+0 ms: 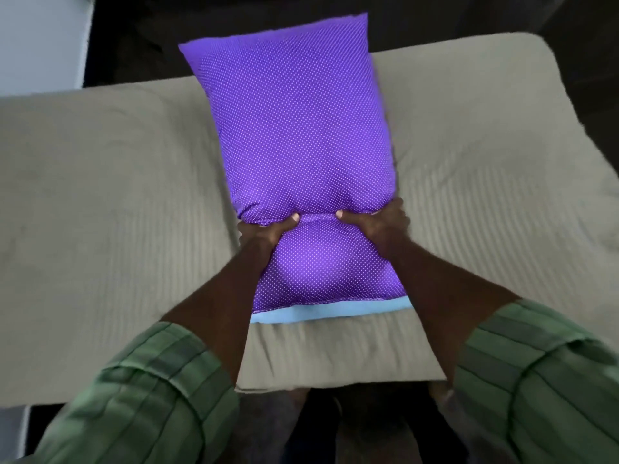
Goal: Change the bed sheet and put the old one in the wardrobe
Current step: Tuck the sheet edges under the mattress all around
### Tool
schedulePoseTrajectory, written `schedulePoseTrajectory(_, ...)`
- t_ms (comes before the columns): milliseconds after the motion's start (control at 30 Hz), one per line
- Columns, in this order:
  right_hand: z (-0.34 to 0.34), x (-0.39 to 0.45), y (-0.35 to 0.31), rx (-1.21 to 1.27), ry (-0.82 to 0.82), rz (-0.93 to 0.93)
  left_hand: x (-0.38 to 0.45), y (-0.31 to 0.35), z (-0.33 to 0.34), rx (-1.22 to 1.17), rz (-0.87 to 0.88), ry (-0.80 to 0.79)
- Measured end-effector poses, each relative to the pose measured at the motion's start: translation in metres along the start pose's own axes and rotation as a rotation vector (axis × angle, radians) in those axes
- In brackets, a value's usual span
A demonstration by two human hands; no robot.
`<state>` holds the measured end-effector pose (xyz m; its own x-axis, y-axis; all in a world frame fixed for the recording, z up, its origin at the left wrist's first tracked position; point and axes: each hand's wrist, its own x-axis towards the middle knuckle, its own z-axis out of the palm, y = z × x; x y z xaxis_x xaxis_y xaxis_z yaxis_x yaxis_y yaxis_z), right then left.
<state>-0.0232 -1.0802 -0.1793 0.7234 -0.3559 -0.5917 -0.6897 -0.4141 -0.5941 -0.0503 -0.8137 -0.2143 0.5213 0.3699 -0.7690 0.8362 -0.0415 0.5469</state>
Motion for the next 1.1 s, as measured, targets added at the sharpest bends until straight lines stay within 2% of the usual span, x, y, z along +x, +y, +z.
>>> schedulePoseTrajectory(67,-0.019,-0.015,-0.003,0.083,-0.012,-0.003,-0.012,0.003,-0.004,-0.019,0.007,0.001)
schedulePoseTrajectory(167,-0.065,-0.022,-0.008,0.136,-0.020,-0.050,-0.103,0.043,0.015,-0.173,0.148,0.012)
schedulePoseTrajectory(233,-0.113,-0.026,-0.020,0.110,-0.012,-0.081,-0.158,0.065,0.037,-0.255,0.252,0.003)
schedulePoseTrajectory(333,-0.193,-0.035,-0.042,0.058,0.040,-0.153,-0.214,0.085,0.079,-0.365,0.301,-0.009)
schedulePoseTrajectory(500,-0.328,-0.023,-0.034,0.010,0.179,-0.195,-0.273,0.123,0.183,-0.367,0.408,-0.064)
schedulePoseTrajectory(567,-0.377,-0.009,-0.019,-0.018,0.194,-0.182,-0.277,0.137,0.229,-0.323,0.373,-0.060)
schedulePoseTrajectory(600,-0.400,0.000,-0.011,-0.046,0.167,-0.158,-0.252,0.136,0.256,-0.299,0.340,-0.074)
schedulePoseTrajectory(700,-0.446,0.027,0.018,-0.252,0.030,-0.061,-0.249,0.148,0.318,-0.108,0.161,-0.168)
schedulePoseTrajectory(767,-0.452,0.038,0.043,-0.478,-0.029,-0.032,-0.275,0.156,0.345,0.243,0.154,-0.189)
schedulePoseTrajectory(833,-0.439,0.035,0.063,-0.668,-0.074,-0.049,-0.302,0.163,0.364,0.613,0.289,-0.080)
schedulePoseTrajectory(900,-0.426,0.023,0.073,-0.702,-0.053,-0.091,-0.328,0.171,0.379,0.834,0.477,-0.038)
schedulePoseTrajectory(1000,-0.417,0.001,0.074,-0.693,0.092,-0.153,-0.347,0.174,0.384,0.978,0.606,-0.095)
schedulePoseTrajectory(1100,-0.406,-0.024,0.062,-0.765,0.116,-0.284,-0.365,0.171,0.362,0.986,0.723,-0.181)
